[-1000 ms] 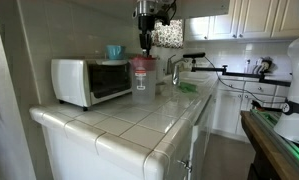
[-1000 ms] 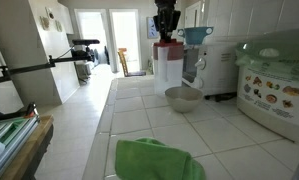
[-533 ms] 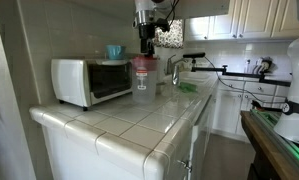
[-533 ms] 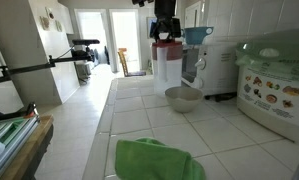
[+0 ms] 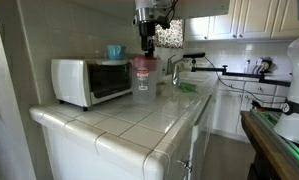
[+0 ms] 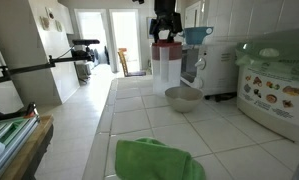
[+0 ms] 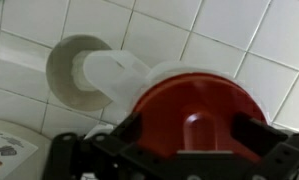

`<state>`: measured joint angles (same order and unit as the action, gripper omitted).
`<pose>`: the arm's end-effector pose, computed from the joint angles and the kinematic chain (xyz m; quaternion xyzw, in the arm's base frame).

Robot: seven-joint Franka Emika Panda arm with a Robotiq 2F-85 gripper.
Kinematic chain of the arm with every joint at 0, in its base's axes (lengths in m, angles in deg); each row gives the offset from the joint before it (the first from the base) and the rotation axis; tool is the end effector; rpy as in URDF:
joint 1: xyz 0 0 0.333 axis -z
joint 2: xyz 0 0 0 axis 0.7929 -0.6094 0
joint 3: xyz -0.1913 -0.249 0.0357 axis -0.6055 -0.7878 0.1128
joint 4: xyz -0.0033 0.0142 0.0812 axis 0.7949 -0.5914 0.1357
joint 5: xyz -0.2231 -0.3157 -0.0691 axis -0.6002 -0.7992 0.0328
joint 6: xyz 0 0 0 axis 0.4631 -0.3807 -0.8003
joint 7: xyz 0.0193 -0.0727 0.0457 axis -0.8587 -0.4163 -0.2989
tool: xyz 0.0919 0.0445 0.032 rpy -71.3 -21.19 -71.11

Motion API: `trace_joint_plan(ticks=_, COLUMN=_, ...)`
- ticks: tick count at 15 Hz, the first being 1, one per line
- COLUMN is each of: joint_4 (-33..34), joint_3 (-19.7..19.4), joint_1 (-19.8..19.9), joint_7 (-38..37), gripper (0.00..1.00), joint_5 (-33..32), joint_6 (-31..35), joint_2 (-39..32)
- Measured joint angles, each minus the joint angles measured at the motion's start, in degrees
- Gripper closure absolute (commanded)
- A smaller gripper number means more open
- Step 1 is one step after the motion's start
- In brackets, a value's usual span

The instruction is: Put the red lid on the plastic jug

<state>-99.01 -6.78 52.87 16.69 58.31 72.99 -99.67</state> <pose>0.6351 0.0025 0.4428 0.9969 0.0647 -0.0399 0.0178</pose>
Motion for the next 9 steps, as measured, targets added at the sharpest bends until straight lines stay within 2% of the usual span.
trace_joint_plan(ticks=9, joint_4=1.35, joint_3=0.03, joint_1=-0.99, joint_7=0.00, gripper=0.00, joint_5=-2.53, joint_6=-4.36, joint_2=4.36)
